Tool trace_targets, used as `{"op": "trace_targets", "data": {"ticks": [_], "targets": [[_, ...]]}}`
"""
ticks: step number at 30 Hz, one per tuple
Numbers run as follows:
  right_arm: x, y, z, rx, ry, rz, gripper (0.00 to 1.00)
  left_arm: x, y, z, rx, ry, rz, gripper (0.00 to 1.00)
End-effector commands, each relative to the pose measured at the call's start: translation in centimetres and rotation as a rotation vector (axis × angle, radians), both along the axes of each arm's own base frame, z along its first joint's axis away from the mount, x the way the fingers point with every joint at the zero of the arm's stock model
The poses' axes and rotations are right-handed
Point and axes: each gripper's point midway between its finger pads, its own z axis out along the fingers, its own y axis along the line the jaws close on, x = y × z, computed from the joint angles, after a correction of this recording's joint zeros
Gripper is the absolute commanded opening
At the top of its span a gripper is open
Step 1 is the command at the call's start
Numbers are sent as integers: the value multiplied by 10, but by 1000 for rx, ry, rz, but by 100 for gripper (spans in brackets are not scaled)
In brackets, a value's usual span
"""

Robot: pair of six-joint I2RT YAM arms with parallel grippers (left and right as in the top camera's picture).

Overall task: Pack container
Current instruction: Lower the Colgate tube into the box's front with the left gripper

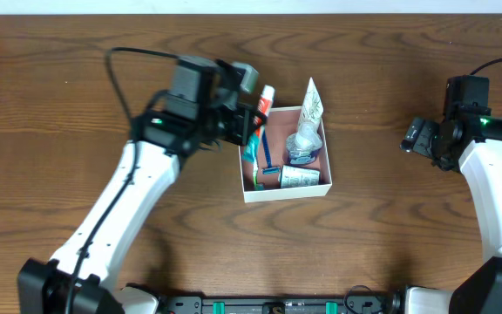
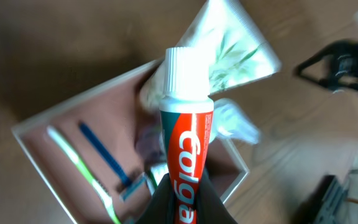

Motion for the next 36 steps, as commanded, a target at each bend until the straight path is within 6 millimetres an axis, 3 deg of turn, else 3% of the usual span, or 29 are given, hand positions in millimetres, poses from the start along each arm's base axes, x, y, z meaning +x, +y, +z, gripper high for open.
{"op": "trace_targets", "data": {"ticks": [1, 8, 16, 25, 32, 36], "targets": [[1, -2, 0, 0, -2, -19, 99, 18, 21, -31, 169, 48, 249, 7], [1, -2, 0, 0, -2, -19, 99, 26, 28, -67, 283, 101, 415, 6], [1, -2, 0, 0, -2, -19, 99, 25, 26, -115, 349, 206, 429, 6], [1, -2, 0, 1, -2, -18, 99, 24, 26, -126, 367, 228, 428, 7], [1, -2, 0, 0, -2, -19, 99, 25, 23, -117, 340, 214, 421, 52], [1, -2, 0, 1, -2, -18, 99, 26, 23, -90, 295, 164, 426, 58]]}}
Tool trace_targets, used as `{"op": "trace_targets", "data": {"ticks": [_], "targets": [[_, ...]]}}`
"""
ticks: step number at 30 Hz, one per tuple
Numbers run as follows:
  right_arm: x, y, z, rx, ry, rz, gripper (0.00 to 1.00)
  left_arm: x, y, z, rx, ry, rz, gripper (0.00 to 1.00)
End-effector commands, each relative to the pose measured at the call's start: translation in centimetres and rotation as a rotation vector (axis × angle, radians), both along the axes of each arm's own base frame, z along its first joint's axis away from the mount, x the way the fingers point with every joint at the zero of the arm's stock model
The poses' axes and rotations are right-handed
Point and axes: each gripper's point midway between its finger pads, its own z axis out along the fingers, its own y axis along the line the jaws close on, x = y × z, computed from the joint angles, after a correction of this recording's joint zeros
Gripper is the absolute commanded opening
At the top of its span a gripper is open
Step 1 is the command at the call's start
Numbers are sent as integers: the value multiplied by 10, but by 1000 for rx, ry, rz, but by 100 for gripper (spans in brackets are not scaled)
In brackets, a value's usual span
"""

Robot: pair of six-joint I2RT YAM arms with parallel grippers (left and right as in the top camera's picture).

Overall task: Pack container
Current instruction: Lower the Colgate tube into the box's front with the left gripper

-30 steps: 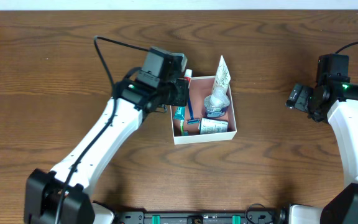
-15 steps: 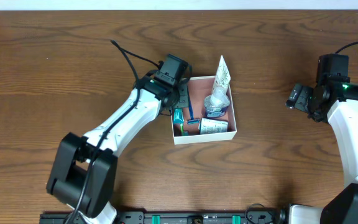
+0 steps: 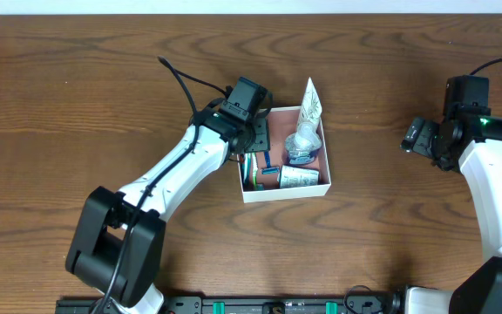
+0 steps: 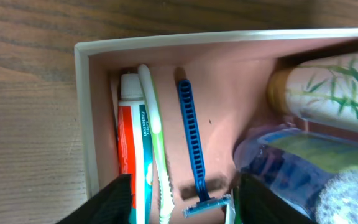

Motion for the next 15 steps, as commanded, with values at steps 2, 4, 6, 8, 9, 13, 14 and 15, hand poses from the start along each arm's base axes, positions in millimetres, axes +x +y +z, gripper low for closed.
{"op": "trace_targets", "data": {"ticks": [2, 4, 6, 8, 9, 13, 14, 15], "targets": [[1, -2, 0, 1, -2, -19, 99, 4, 7, 46, -30, -105, 20, 58], [1, -2, 0, 1, -2, -19, 99, 2, 9, 68, -54, -151, 18, 58], [1, -2, 0, 1, -2, -19, 99, 0, 10, 92, -83, -202, 19, 58], [1, -2, 0, 1, -2, -19, 99, -4, 12, 114, -112, -250, 19, 58], [1, -2, 0, 1, -2, -19, 99, -7, 13, 128, -132, -281, 18, 58], [1, -2, 0, 1, -2, -19, 99, -22, 26, 173, -181, -375, 26, 58], [1, -2, 0, 1, -2, -18, 99, -27, 31, 184, -187, -401, 25, 58], [1, -2, 0, 1, -2, -19, 99, -32, 37, 193, -187, -422, 21, 59]]}}
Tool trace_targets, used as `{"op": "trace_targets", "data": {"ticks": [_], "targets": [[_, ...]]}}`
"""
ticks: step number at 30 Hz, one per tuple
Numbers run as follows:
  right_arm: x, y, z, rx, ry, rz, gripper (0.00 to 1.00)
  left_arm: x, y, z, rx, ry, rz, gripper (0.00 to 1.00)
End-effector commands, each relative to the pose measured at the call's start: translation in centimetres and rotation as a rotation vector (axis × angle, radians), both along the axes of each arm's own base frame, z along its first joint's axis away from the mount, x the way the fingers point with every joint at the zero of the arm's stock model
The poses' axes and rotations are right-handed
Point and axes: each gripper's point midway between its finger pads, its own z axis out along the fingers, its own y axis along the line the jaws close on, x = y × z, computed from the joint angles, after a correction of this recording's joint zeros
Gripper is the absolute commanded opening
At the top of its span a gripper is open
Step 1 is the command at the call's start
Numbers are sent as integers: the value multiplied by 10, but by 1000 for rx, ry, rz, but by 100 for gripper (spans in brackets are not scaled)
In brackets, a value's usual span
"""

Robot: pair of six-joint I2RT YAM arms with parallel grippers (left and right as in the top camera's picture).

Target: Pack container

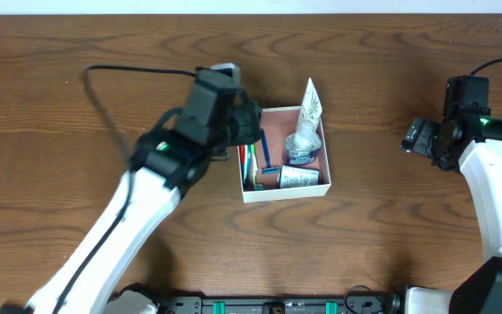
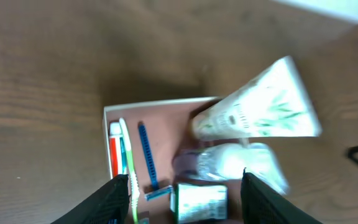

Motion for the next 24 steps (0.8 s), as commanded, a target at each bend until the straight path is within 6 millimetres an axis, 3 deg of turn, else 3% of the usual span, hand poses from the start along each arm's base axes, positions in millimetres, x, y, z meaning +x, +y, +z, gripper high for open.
{"op": "trace_targets", "data": {"ticks": [1, 6, 7, 14, 19, 24], "targets": [[1, -2, 0, 0, -2, -19, 99, -13, 21, 36, 7, -97, 8, 64], [1, -2, 0, 0, -2, -19, 99, -44, 44, 64, 57, -184, -40, 86], [1, -2, 0, 0, -2, -19, 99, -52, 48, 67, 70, -193, -50, 98], [1, -2, 0, 0, -2, -19, 99, -101, 81, 55, 157, -115, -42, 98], [1, -2, 0, 1, -2, -18, 99, -139, 105, 24, 305, 25, -99, 98], [1, -2, 0, 1, -2, -18, 99, -159, 119, 7, 369, 128, -100, 98]]}}
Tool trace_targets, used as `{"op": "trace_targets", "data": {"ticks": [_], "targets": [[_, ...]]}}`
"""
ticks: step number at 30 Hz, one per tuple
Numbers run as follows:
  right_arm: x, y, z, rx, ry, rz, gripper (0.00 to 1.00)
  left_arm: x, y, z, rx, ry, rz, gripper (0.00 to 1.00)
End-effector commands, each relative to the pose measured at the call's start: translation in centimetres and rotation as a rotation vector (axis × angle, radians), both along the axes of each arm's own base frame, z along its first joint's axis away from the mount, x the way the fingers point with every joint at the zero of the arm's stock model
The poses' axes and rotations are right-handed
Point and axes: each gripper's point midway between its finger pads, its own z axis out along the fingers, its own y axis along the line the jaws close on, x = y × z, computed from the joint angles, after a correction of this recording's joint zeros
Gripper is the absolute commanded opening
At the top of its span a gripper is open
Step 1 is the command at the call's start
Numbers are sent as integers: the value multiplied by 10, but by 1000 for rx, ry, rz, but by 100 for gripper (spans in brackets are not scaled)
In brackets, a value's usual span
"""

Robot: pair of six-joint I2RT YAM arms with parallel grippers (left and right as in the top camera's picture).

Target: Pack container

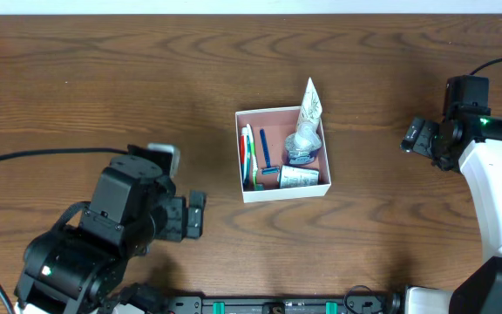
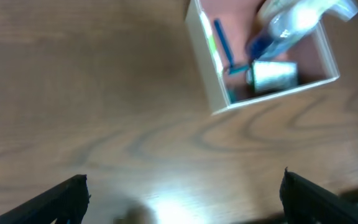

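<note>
The white box with a pink floor (image 1: 286,194) stands mid-table, also seen in the left wrist view (image 2: 205,93). Along its left wall lie the red-and-green toothpaste tube (image 1: 244,159) and a green toothbrush (image 1: 251,148), with a blue razor (image 1: 266,155) beside them. A leaf-printed white tube (image 1: 310,103) leans out of its far right corner above a clear bottle (image 1: 301,144) and a small jar (image 1: 299,177). My left gripper (image 1: 200,215) (image 2: 182,199) is open and empty over bare table, front left of the box. My right gripper (image 1: 415,136) hangs far to the right.
Brown wooden table (image 1: 85,96) all around the box. My left arm (image 1: 103,240) fills the front left corner. My right arm (image 1: 491,183) runs down the right edge.
My open left gripper was just over the box's left rim. Now it is back at the front left of the table, well away from the box. The box's contents and the right arm are unchanged.
My left gripper held the toothpaste tube above the box's left side. Then it was open low in the box, with the tube lying along the left wall beside the toothbrush. After that it was higher over the rim, and now far from the box.
</note>
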Motion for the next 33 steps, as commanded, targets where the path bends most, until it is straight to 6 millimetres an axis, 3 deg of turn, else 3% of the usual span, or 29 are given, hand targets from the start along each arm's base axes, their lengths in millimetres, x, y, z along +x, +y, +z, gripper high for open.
{"op": "trace_targets", "data": {"ticks": [1, 8, 19, 33], "targets": [[1, -2, 0, 1, -2, -19, 99, -6, 10, -5, 59, 16, -5, 98], [1, -2, 0, 1, -2, -18, 99, -15, 30, -30, 41, 12, 91, 98], [1, -2, 0, 1, -2, -19, 99, 14, 56, -41, -127, -425, 277, 98], [1, -2, 0, 1, -2, -19, 99, 55, 61, -107, -215, -669, 315, 98]]}}
